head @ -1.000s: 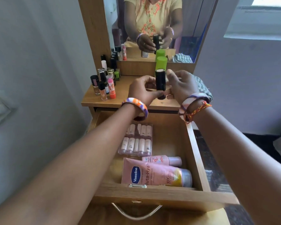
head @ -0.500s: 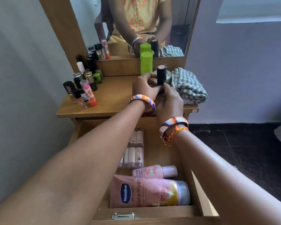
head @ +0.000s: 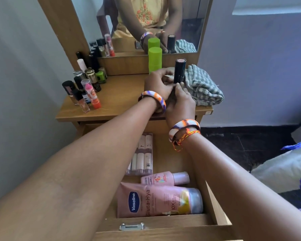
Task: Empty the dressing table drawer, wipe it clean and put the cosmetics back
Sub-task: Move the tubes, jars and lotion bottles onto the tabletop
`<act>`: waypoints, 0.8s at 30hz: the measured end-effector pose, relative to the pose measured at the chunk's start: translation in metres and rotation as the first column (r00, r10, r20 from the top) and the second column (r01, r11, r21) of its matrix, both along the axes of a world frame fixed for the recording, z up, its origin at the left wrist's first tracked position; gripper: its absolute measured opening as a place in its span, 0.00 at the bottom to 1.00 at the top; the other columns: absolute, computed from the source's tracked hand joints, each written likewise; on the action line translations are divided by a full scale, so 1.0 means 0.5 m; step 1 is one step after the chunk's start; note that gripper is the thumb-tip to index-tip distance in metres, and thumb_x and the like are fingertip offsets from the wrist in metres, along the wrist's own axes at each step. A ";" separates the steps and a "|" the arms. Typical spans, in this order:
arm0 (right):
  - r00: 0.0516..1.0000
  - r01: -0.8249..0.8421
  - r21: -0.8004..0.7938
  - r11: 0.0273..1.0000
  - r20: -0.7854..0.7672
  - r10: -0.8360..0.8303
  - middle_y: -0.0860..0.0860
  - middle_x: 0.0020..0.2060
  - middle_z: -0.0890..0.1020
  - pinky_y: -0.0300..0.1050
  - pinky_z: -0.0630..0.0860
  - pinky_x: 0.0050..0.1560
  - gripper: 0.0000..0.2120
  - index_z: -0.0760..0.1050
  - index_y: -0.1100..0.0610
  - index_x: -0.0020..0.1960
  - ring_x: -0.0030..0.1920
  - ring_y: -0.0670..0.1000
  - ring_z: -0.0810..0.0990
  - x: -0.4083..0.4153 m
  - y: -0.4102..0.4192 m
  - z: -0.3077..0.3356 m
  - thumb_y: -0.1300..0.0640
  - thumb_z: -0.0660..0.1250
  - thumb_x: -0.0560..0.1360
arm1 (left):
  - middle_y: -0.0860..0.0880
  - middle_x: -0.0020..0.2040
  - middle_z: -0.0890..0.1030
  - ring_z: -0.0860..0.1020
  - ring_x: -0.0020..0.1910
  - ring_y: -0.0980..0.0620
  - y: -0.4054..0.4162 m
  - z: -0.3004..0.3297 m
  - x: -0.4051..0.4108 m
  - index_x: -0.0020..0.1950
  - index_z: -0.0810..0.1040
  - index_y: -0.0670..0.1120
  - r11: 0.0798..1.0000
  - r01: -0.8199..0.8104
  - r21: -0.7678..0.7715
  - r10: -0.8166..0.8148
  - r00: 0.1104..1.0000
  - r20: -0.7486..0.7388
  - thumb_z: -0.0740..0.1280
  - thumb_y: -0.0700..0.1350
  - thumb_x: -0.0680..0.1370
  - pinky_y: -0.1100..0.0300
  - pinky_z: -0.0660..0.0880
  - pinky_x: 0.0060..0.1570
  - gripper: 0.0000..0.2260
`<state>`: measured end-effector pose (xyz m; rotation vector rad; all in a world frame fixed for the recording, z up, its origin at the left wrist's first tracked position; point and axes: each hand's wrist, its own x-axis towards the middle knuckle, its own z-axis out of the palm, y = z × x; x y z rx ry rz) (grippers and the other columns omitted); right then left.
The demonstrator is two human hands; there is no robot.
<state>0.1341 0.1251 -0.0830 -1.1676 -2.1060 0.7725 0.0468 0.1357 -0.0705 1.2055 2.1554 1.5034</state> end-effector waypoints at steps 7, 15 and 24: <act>0.998 0.024 0.002 1.000 -0.056 -0.024 0.59 0.72 0.65 0.32 0.53 0.67 0.22 0.68 0.62 0.70 0.74 0.53 0.62 0.010 -0.013 0.003 0.68 0.57 0.76 | 0.41 0.49 0.84 0.81 0.47 0.51 -0.044 0.014 -0.005 0.53 0.80 0.37 1.000 -0.011 -0.013 0.010 0.998 -0.059 0.70 0.32 0.70 0.65 0.76 0.52 0.12; 0.987 -0.054 0.054 0.997 -0.150 0.062 0.56 0.58 0.80 0.34 0.71 0.58 0.13 0.82 0.61 0.52 0.59 0.53 0.79 0.050 -0.053 -0.011 0.68 0.65 0.71 | 0.50 0.43 0.80 0.78 0.39 0.56 -0.169 0.001 0.045 0.53 0.79 0.40 0.998 -0.032 0.047 0.038 0.991 -0.126 0.68 0.34 0.73 0.65 0.77 0.46 0.10; 0.718 -0.383 -0.206 0.901 0.548 0.430 0.51 0.45 0.77 0.35 0.68 0.34 0.08 0.79 0.56 0.51 0.47 0.52 0.76 0.091 -0.082 -0.018 0.58 0.68 0.73 | 0.46 0.44 0.80 0.77 0.43 0.50 -0.275 -0.038 0.039 0.48 0.82 0.42 0.793 0.275 -0.543 -0.327 0.945 0.001 0.67 0.41 0.75 0.61 0.75 0.42 0.05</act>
